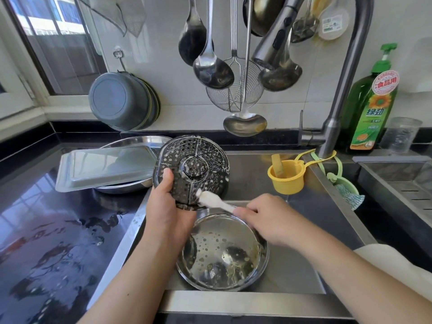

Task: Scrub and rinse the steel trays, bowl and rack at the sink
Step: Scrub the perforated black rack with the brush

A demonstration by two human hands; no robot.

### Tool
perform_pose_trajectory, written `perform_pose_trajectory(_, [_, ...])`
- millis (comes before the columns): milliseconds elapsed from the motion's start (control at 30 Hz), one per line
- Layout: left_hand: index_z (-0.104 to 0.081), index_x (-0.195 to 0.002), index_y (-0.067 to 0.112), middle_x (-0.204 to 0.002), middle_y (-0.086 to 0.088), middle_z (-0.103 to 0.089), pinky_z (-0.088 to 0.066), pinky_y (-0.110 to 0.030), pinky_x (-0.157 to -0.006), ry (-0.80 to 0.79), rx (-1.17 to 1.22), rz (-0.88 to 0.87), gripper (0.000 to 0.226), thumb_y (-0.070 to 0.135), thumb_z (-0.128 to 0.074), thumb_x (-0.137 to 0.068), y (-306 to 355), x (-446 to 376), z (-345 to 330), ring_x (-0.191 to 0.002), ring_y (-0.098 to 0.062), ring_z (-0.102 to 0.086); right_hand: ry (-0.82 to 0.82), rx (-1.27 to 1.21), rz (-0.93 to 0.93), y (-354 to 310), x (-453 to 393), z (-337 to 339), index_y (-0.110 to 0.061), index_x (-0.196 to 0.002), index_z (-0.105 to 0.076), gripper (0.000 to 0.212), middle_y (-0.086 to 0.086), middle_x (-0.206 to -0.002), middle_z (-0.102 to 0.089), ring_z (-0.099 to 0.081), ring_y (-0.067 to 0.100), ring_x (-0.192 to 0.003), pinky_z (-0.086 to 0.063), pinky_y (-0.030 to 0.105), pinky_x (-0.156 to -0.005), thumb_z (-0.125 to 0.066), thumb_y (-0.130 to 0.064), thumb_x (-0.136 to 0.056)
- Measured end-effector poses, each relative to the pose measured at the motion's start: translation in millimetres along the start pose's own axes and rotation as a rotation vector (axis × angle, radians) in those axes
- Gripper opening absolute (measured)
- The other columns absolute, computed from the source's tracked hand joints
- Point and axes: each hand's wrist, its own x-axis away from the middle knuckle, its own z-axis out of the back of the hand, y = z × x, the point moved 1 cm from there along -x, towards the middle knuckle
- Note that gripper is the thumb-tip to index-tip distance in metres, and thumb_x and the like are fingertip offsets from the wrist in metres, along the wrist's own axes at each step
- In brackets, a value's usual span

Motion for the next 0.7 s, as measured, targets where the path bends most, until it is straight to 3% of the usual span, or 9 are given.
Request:
perform_pose_trajectory(133, [-0.052,-0.145,0.003,-0.134,-0.022,-0.067,-0.042,-0.061,-0.113,-0.001,0.000,-0.002,0.051,0.038,-0.035,-0.112,0.0,0.4,-0.2,-0.125,-0.041,-0.064,0.029,0.004,-0.055,16.6,-2.0,14.2,-0.010,-0.064,-0.064,0.056,-0.001,-0.052,-0.051,-0.047,0.016,-0.053,-0.036,0.032,-0.056,-0.058,-0.055,-0.096])
perform_pose_trajectory(267, [-0.054,-0.143,0.004,-0.133,-0.022,-0.068,-0.049,-0.062,-0.105,-0.019,-0.038,0.012,0.049,0.037,-0.040,-0.111,-4.5,2.8,-3.3,-0.121,-0.041,-0.066,0.012,0.081,0.072,-7.0,1.6,-7.5,-0.010,-0.063,-0.062,0.059,0.001,-0.054,-0.054,-0.051,0.022,-0.056,-0.045,0.035,-0.058,-0.059,-0.059,-0.094])
perform_pose_trajectory(333, [-0.053,-0.145,0.005,-0.134,-0.022,-0.067,-0.051,-0.062,-0.102,-0.029,-0.034,0.016,0.049,0.038,-0.041,-0.110,-5.4,1.7,-3.3,-0.122,-0.042,-0.066,0.040,0.085,0.086,-8.6,-1.0,-11.3,-0.008,-0.065,-0.063,0.060,0.004,-0.057,-0.056,-0.051,0.023,-0.056,-0.043,0.033,-0.056,-0.059,-0.060,-0.094])
perform_pose_trajectory(533, [-0.049,-0.149,0.004,-0.141,-0.022,-0.062,-0.039,-0.062,-0.115,-0.095,-0.041,0.050,0.056,0.042,-0.033,-0.111,-5.4,3.2,-4.3,-0.129,-0.042,-0.061,0.009,0.052,-0.047,14.9,0.7,15.8,-0.014,-0.061,-0.065,0.056,-0.002,-0.049,-0.050,-0.043,0.013,-0.048,-0.034,0.029,-0.051,-0.061,-0.058,-0.094])
perform_pose_trajectory(700, [-0.049,-0.149,0.006,-0.140,-0.021,-0.064,-0.046,-0.064,-0.108,-0.107,-0.096,0.075,0.054,0.041,-0.038,-0.110,-8.9,7.4,-6.9,-0.126,-0.043,-0.063,0.017,0.058,0.045,-1.6,3.3,-0.1,-0.007,-0.063,-0.061,0.061,-0.001,-0.052,-0.048,-0.043,0.017,-0.051,-0.034,0.030,-0.053,-0.060,-0.061,-0.093])
